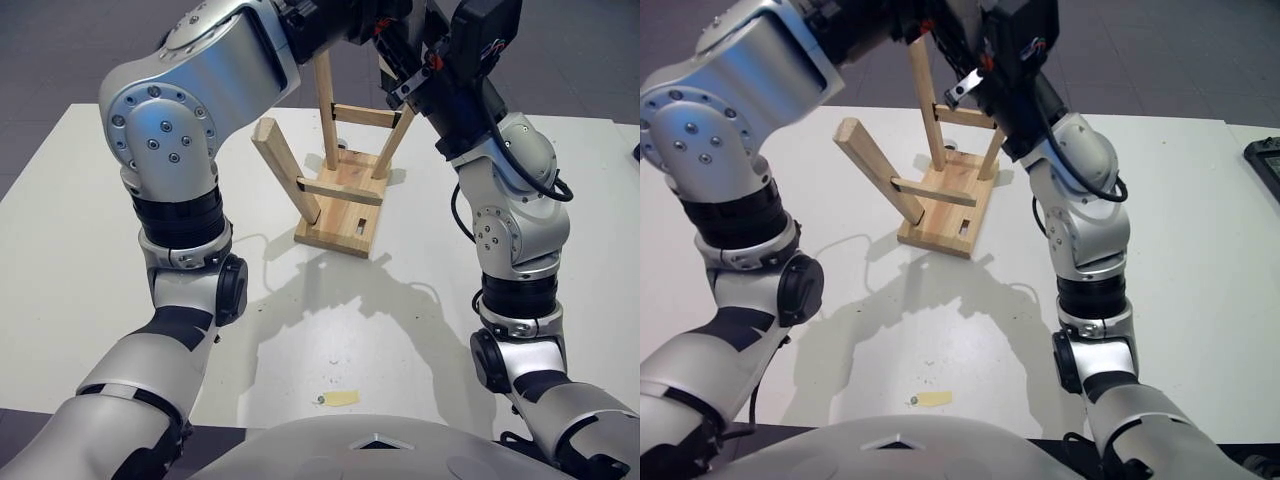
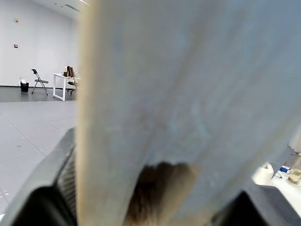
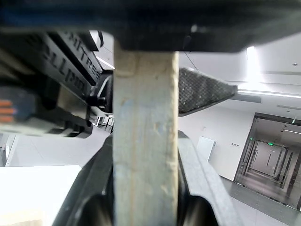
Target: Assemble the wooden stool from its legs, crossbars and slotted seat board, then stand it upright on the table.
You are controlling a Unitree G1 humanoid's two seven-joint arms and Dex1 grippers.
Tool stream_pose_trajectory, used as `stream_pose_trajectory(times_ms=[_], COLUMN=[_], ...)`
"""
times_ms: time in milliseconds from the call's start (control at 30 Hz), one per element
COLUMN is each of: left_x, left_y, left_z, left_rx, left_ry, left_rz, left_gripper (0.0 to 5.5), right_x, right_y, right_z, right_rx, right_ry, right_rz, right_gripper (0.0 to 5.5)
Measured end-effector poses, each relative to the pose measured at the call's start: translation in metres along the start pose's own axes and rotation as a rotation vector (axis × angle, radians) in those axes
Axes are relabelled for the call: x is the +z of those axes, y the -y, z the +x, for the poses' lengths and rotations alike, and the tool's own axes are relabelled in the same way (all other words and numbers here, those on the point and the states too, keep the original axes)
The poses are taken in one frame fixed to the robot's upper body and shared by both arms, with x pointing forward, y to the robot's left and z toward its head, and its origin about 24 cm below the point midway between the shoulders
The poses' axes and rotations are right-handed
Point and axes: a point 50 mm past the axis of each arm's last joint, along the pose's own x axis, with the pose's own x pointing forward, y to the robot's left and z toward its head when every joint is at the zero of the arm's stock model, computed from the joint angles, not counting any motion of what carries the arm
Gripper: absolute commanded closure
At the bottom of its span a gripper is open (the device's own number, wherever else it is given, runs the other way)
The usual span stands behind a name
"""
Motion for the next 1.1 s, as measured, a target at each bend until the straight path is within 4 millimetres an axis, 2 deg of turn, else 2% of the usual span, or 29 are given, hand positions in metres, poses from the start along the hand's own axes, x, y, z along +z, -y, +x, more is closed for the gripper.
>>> stream_pose_trajectory(times_ms=[300,333,433,600,700,767,833,900,1000,1100], left_x=[-0.001,-0.002,0.000,0.004,-0.008,-0.011,-0.015,-0.025,-0.045,-0.062], left_y=[-0.001,-0.002,-0.004,-0.006,-0.017,-0.024,-0.028,-0.030,-0.030,-0.029], left_z=[-0.016,-0.017,-0.019,-0.025,-0.042,-0.049,-0.052,-0.052,-0.049,-0.047], left_rx=[0.007,0.009,0.021,0.035,0.077,0.137,0.183,0.208,0.211,0.205], left_ry=[-0.014,-0.018,-0.015,0.006,-0.018,-0.052,-0.119,-0.180,-0.251,-0.303], left_rz=[0.056,0.055,0.060,0.074,0.090,0.172,0.328,0.419,0.487,0.541], left_gripper=[3.24,3.25,3.39,3.44,3.44,3.44,3.44,3.44,3.44,3.44], right_x=[-0.003,-0.004,-0.005,-0.021,-0.025,-0.026,-0.011,0.014,0.050,0.077], right_y=[-0.008,-0.008,-0.007,-0.009,-0.013,-0.012,0.005,0.025,0.040,0.042], right_z=[0.000,-0.001,-0.003,-0.021,-0.048,-0.070,-0.090,-0.093,-0.080,-0.062], right_rx=[0.061,0.065,0.072,0.176,0.305,0.376,0.379,0.331,0.268,0.229], right_ry=[-0.019,-0.026,-0.045,-0.197,-0.304,-0.381,-0.399,-0.314,-0.113,0.062], right_rz=[0.012,0.015,0.021,0.013,0.014,0.034,0.119,0.165,0.257,0.334], right_gripper=[4.48,4.12,3.73,2.86,2.32,2.03,1.66,1.36,0.90,0.44])
